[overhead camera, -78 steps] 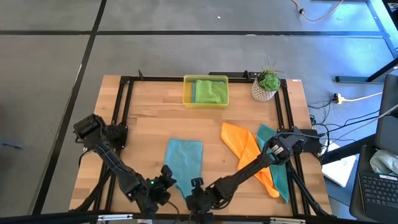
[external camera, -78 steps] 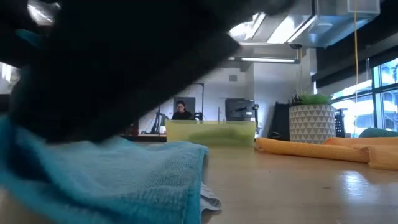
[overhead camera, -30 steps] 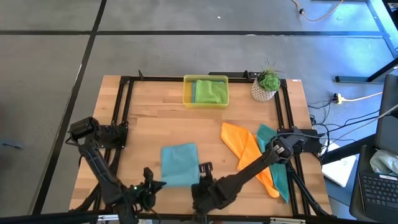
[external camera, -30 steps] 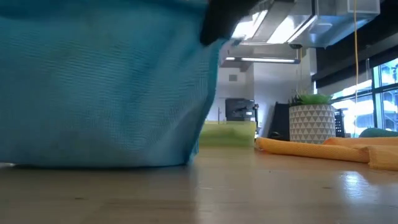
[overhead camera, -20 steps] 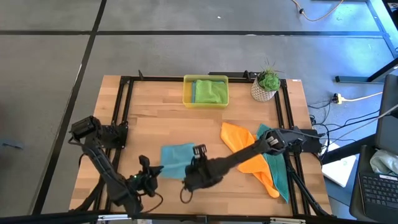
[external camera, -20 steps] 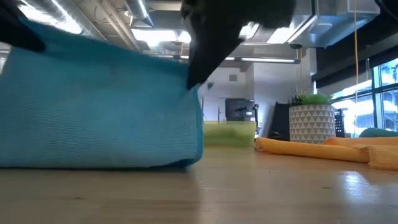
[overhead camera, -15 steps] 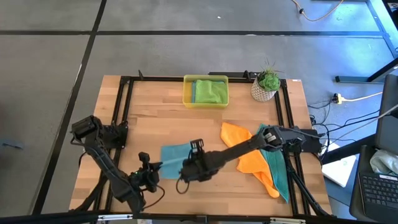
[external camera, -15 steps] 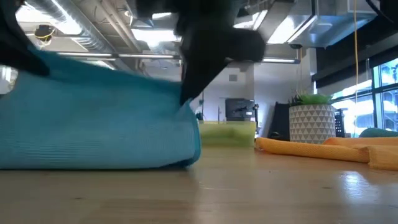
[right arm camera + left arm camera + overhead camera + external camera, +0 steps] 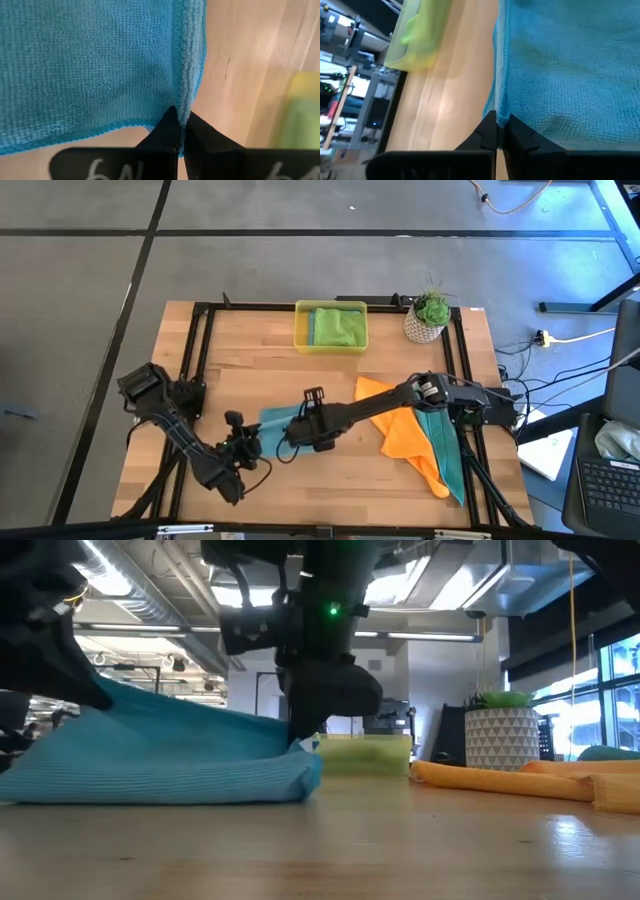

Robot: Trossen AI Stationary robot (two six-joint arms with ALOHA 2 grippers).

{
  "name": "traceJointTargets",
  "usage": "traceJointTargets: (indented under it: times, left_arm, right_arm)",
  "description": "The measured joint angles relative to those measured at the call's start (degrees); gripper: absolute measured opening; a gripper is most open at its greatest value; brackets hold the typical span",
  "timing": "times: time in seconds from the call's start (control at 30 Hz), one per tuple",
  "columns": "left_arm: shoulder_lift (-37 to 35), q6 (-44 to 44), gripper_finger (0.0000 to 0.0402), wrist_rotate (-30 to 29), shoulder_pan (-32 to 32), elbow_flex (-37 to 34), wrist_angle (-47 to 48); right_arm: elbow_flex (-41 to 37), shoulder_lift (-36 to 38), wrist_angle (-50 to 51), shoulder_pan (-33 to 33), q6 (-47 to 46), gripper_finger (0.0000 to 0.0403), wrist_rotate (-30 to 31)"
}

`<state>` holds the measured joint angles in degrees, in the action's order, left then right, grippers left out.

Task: Fold microfiber towels
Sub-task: Fold the left blue cloth

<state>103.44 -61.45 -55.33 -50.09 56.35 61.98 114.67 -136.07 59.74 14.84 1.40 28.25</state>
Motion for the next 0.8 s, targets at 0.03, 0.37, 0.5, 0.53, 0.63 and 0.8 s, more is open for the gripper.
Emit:
traceJointTargets:
  times: [0.03,0.37,0.5,0.53,0.63,0.8]
  left_arm:
    - [0.0,0.0,0.001,0.0,0.5,-0.3,-0.2]
    - [0.0,0.0,0.001,0.3,4.2,-0.7,-0.7]
    - [0.0,0.0,0.001,0.3,5.5,-0.7,-0.7]
    - [0.0,0.0,0.001,0.3,5.7,-0.7,-0.7]
    - [0.0,-0.1,0.0017,0.4,6.3,-0.7,-0.3]
    - [0.0,-3.1,0.0042,0.1,6.3,-0.7,4.2]
  right_arm:
    - [0.0,0.0,0.0,-0.3,0.4,0.0008,-0.2]
    - [0.0,0.0,-0.2,-3.2,-0.8,0.0033,-2.5]
    - [0.0,-0.1,-0.2,-4.2,-2.8,0.0034,-2.7]
    - [0.0,-0.1,-0.2,-4.3,-3.5,0.0034,-3.2]
    - [-1.0,-0.1,-1.2,-5.0,-5.1,0.0034,-5.0]
    - [-5.2,-0.2,-2.8,-6.1,-7.0,0.0035,-5.5]
